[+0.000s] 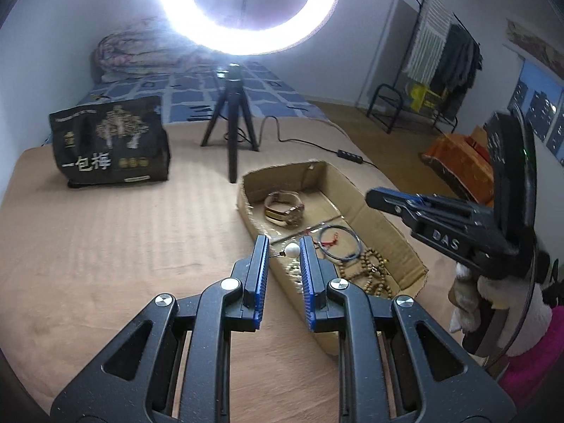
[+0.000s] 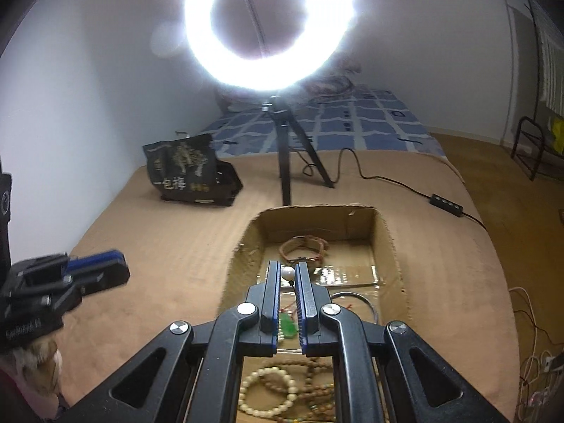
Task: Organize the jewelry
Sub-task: 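Lower the left tool into the box and open it while the right tool releases its earring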
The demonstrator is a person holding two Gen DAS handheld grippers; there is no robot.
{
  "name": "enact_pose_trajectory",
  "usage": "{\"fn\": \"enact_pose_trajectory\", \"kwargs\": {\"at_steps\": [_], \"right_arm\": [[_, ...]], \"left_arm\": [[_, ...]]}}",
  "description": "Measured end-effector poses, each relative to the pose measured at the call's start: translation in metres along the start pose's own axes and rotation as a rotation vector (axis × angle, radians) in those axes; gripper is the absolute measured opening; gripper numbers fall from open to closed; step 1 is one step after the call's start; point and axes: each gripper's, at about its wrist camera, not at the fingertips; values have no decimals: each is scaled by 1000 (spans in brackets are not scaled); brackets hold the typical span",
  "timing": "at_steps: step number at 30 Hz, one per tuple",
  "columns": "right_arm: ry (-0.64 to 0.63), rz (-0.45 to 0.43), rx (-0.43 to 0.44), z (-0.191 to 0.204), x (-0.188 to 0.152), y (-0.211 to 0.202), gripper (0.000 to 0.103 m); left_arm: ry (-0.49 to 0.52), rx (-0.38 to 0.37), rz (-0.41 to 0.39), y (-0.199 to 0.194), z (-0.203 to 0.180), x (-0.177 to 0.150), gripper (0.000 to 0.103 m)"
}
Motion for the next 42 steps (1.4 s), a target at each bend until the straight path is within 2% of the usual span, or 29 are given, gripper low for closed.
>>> {"fn": "enact_pose_trajectory", "kwargs": {"at_steps": [17, 29, 33, 35, 39, 41, 42], "right_arm": [[46, 43, -13, -21, -1, 23, 6], [61, 48, -18, -25, -3, 24, 7], [71, 49, -19, -27, -3, 25, 17], [74, 46, -25, -27, -3, 24, 26], [78, 41, -42, -27, -3, 21, 34], [78, 33, -56, -27, -3, 19, 53], [78, 30, -63, -27, -3, 18, 57]], "left_arm": [[77, -27, 15, 25, -45, -13, 16], [109, -40, 21, 27, -58, -18, 16], [111, -40, 29, 29, -57, -18, 16], [110, -42, 29, 29, -56, -18, 17], [115, -35, 38, 31, -55, -19, 17], [118, -29, 39, 32, -55, -20, 18], [119, -26, 40, 32, -55, -20, 20]]}}
Point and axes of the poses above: each gripper's, at about its wrist camera, not at the fingertips, and y roughly the way its jaws point, z to its left, x to its top, and after that the axes turned 11 degrees about -y, right-handed
